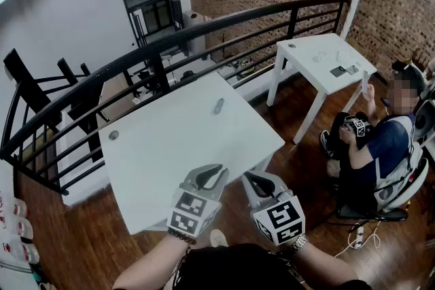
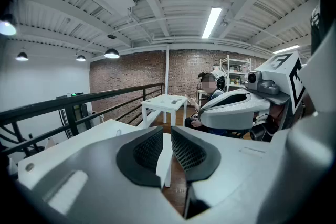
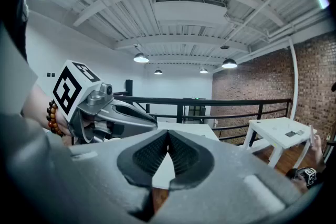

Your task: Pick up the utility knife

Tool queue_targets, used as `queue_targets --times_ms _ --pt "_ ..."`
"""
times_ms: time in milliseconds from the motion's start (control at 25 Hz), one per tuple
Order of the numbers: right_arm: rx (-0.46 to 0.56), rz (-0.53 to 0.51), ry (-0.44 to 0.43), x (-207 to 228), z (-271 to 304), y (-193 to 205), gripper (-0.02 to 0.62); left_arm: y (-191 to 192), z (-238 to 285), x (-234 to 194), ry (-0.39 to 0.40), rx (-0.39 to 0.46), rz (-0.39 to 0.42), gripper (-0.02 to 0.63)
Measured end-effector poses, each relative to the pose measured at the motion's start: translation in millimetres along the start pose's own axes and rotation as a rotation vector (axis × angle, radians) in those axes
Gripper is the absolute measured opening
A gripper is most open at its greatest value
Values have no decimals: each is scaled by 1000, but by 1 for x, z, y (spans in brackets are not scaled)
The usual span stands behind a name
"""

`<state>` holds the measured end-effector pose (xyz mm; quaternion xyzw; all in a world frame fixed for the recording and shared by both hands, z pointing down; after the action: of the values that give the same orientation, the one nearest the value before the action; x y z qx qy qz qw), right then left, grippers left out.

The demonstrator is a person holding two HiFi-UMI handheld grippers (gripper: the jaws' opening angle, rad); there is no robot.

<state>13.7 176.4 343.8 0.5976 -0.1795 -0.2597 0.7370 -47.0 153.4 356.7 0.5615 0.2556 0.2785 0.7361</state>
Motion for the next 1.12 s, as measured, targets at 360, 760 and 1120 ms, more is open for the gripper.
queue_targets --times_ms 360,760,1120 --pt "-32 -12 -15 13 75 -9 -7 -7 27 -73 -13 -17 -9 109" --pt "-74 46 -60 69 148 18 -6 16 101 -140 -72 -116 -55 164" --pt "-143 95 -151 152 223 51 -6 52 209 -211 -160 -272 -117 178"
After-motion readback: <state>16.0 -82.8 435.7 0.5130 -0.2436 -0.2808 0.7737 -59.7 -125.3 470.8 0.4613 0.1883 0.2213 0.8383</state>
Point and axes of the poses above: the fingertips, and each gripper's own axes: z forward along the fingers, x to its right, y out of its underside, the point moved 2 cm from there along -z, backward along the fingers, and after that the axes turned 6 degrees about x, right-handed, at the moved point
